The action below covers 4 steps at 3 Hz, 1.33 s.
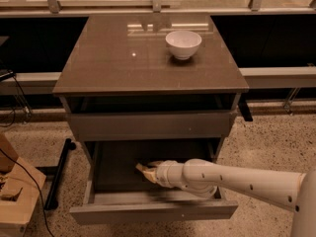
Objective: Place sponge into middle drawer
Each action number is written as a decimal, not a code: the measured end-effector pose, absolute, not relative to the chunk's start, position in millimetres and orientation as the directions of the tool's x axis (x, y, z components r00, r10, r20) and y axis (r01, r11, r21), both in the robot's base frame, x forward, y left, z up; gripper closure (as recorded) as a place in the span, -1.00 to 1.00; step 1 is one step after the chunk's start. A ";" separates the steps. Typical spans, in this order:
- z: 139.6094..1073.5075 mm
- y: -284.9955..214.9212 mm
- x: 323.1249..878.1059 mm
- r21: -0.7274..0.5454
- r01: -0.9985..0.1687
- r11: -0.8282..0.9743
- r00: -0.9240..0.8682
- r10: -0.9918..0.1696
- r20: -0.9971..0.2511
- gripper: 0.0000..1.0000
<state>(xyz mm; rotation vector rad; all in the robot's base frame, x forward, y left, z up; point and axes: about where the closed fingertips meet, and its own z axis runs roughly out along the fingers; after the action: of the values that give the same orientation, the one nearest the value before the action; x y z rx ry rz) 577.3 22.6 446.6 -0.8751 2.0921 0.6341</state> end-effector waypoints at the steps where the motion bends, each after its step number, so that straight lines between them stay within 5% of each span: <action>1: 432.9 29.5 579.4 0.130 -0.765 0.631 -0.474 -0.414 -0.777 0.63; 4: 418.2 49.8 575.5 0.170 -0.777 0.607 -0.501 -0.431 -0.751 -0.75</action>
Offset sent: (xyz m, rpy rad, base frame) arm -0.0037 0.0402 -0.0418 -0.0420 0.1258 0.0752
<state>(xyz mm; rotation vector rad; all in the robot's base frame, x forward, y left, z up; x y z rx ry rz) 575.5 49.8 418.2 -0.9475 2.1546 0.6578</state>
